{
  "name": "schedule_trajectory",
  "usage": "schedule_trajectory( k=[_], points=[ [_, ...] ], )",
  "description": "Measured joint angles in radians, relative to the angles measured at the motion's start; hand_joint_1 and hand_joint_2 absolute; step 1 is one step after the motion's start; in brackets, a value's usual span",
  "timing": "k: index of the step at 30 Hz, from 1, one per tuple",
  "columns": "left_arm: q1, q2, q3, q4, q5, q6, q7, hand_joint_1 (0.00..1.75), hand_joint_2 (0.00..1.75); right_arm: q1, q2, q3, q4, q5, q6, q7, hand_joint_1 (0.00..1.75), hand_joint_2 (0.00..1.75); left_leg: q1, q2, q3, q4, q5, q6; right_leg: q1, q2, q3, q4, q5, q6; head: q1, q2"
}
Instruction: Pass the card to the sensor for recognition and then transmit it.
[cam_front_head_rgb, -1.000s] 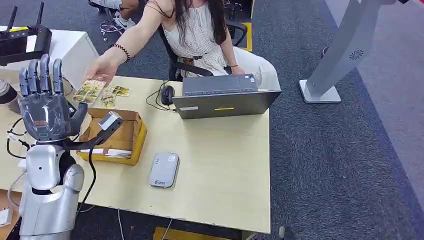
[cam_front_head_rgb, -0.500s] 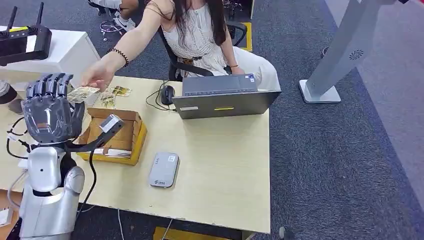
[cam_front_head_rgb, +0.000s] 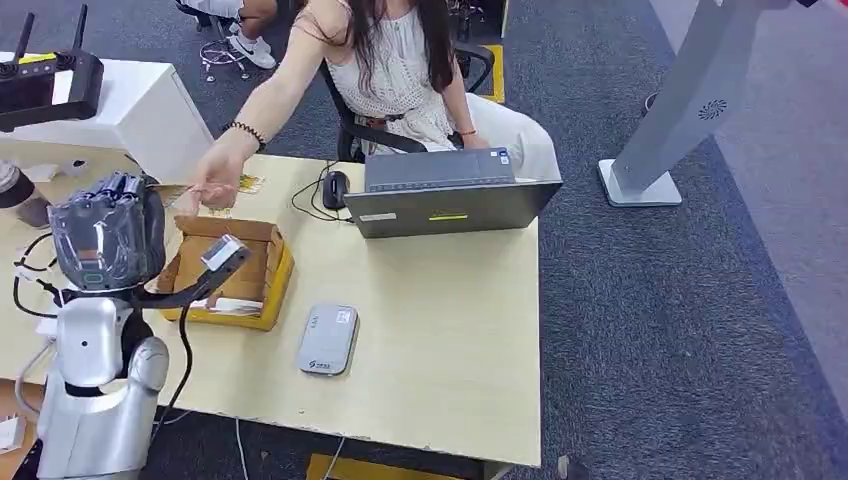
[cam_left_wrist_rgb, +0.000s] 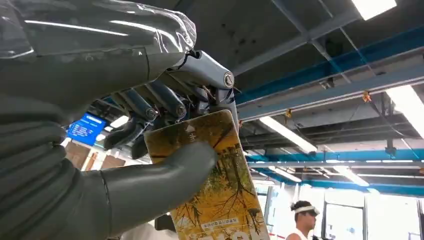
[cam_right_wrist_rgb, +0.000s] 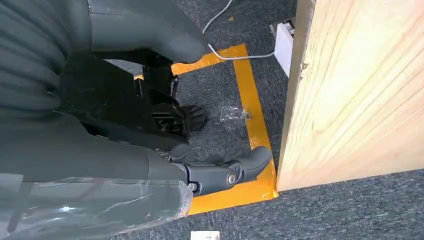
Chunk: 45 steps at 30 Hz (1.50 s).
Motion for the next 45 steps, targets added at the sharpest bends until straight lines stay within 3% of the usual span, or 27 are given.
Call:
schedule_trajectory(
  k=[13,25,31,40,45],
  points=[
    [0.03,-0.012,-0.039,-0.004,0.021,-0.022,-0.011,1.75,1.75,0.005,0.004,0.0,0.0,0.002,0.0,-0.004,0.0,1.75,0.0,0.0,0.0,0.0,0.0,0.0,0.0,0.0,0.0,0.0,0.0,0.0,0.0,0.0],
    [0.131,-0.096,-0.223,-0.014,-0.028,-0.083,0.016,1.75,1.75,0.01,0.009,-0.001,0.0,0.006,0.0,-0.004,0.0,1.75,0.0,0.0,-0.001,0.0,0.0,0.0,0.0,0.0,-0.001,-0.001,0.0,0.0,0.0,0.0],
    [0.154,-0.117,-0.32,0.052,-0.029,-0.092,0.069,1.75,1.75,0.01,0.016,-0.003,0.0,0.003,0.0,0.016,0.0,1.75,0.0,0.0,-0.001,0.0,-0.001,0.0,0.0,0.0,-0.001,-0.001,0.0,0.0,0.0,0.0],
    [0.159,-0.127,-0.343,0.118,-0.029,-0.09,0.075,1.75,1.75,0.01,0.023,-0.005,0.0,0.006,0.0,0.02,0.0,1.75,0.0,0.0,-0.001,0.0,0.0,0.0,0.0,0.0,-0.001,-0.001,0.0,0.0,0.0,0.0],
    [0.157,-0.127,-0.348,0.141,-0.029,-0.148,0.086,1.75,1.75,0.01,0.024,-0.007,0.0,0.013,0.0,0.026,0.0,1.75,0.0,0.0,-0.001,0.0,0.0,0.0,0.0,0.0,-0.001,-0.001,0.0,0.0,0.0,0.0]
  ],
)
